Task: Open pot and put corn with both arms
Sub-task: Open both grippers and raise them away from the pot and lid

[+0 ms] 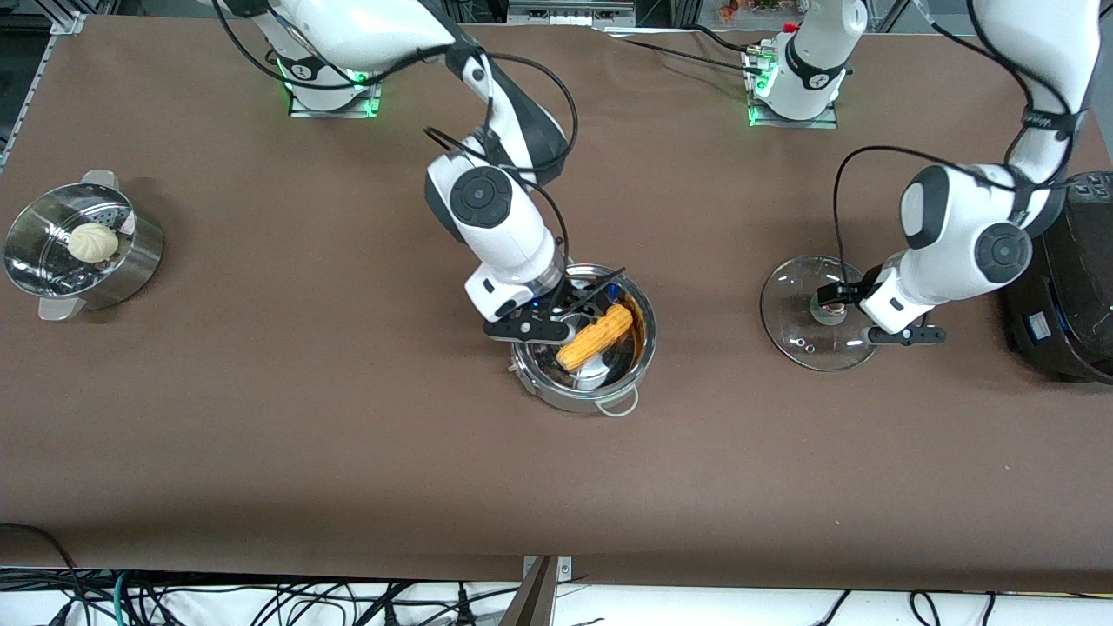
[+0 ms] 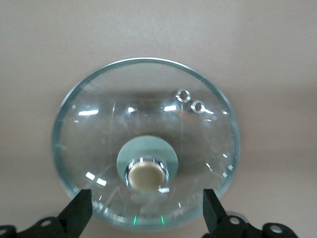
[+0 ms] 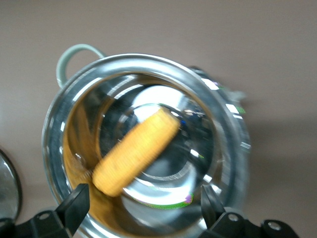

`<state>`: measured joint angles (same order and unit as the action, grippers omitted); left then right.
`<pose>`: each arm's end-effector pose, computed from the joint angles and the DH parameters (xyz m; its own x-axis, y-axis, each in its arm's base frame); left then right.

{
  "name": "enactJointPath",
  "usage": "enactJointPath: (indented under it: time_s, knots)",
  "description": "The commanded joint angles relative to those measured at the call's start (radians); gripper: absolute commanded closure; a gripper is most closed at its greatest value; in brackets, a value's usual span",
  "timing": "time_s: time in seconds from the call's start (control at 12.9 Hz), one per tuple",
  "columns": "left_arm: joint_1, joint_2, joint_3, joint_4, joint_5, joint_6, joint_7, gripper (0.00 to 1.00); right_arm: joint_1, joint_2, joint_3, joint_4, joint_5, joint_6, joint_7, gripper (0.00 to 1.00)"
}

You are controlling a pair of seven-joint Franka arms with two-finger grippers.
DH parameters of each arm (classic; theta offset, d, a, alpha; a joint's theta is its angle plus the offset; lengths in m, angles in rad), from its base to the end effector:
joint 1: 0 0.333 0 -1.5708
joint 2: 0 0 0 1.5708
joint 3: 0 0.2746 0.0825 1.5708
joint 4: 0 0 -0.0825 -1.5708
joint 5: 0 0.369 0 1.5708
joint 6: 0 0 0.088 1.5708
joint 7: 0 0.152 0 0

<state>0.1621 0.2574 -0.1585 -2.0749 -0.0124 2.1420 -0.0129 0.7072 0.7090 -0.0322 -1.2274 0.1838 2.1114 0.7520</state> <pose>0.5317 -0.0010 0.2185 0.9822 0.0207 -0.1869 0.0299 -0.9985 0.0468 0.5563 0.4716 0.2997 0.9885 -0.1500 0.0203 -0.1417 -0.9641 -0.2245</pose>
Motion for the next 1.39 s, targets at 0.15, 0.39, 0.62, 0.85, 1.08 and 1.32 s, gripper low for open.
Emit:
enactJointPath:
  time_s: [0.15,0.39,0.62,0.85,1.08,1.32]
  knots:
    - [-0.006,-0.238,-0.004,0.099,0.005,-0.264,-0.022,0.01,-0.005,-0.186,-0.127,-0.017,-0.078,-0.428,-0.124,0.00]
    - [-0.006,-0.352,-0.007,0.148,0.008,-0.377,-0.022,0.03,-0.005,-0.250,-0.271,-0.017,-0.060,-0.565,-0.302,0.00]
    - [0.001,-0.346,0.003,0.278,0.008,-0.519,-0.010,0.04,-0.033,-0.273,-0.351,-0.015,-0.058,-0.625,-0.406,0.00]
    - [0.002,-0.343,0.007,0.315,0.008,-0.524,-0.009,0.00,-0.150,-0.365,-0.324,-0.108,-0.064,-0.627,-0.566,0.00]
    - [0.001,-0.346,-0.001,0.325,0.006,-0.563,-0.030,0.00,-0.295,-0.488,-0.186,-0.286,-0.154,-0.517,-0.605,0.00]
    - [-0.003,-0.348,-0.013,0.326,0.006,-0.571,-0.094,0.00,-0.575,-0.663,0.087,-0.533,-0.217,-0.366,-0.597,0.00]
